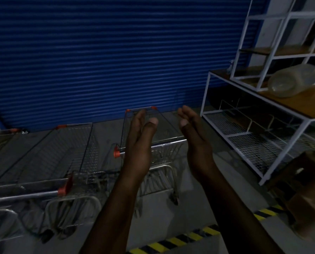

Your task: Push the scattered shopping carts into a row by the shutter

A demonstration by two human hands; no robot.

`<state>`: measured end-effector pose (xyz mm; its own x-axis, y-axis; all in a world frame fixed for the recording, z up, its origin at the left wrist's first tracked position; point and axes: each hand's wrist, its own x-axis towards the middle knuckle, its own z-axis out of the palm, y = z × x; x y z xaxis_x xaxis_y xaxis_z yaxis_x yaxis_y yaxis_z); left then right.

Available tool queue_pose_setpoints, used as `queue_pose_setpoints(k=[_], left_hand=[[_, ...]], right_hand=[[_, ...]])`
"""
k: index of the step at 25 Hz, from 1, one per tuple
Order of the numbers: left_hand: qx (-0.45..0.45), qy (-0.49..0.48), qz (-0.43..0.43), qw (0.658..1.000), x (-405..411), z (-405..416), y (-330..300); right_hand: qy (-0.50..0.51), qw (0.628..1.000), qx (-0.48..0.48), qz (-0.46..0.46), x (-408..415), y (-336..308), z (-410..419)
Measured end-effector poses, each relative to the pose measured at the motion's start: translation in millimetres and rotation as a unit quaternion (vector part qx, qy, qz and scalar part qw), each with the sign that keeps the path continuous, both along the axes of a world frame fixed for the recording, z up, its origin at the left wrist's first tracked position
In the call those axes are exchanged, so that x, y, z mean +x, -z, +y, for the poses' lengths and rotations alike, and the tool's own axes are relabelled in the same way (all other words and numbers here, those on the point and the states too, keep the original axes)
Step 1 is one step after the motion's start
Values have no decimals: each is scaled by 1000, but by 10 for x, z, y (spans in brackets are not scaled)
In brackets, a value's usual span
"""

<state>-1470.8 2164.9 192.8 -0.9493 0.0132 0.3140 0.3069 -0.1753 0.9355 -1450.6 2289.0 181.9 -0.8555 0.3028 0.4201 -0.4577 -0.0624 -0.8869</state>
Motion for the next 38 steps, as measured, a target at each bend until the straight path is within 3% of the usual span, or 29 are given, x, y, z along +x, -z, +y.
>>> queue_pose_setpoints(k=[8, 15, 27, 33, 38], left_hand=[[3, 38, -9, 999, 1573, 539, -89], [-3, 84, 12, 996, 2481, 566, -215], [29, 226, 27, 973, 4312, -276, -197], [40, 307, 7, 951, 5137, -548, -144], [31, 391, 41, 919, 5843, -529, -295]], right_hand=[[8, 1000, -15, 19, 1500, -73, 514], [37, 998, -2, 43, 2574, -239, 610], [133, 990, 38, 36, 4644, -283, -330], [226, 973, 37, 7, 5684, -253, -765], [326, 944, 42, 16, 6572, -434, -936]])
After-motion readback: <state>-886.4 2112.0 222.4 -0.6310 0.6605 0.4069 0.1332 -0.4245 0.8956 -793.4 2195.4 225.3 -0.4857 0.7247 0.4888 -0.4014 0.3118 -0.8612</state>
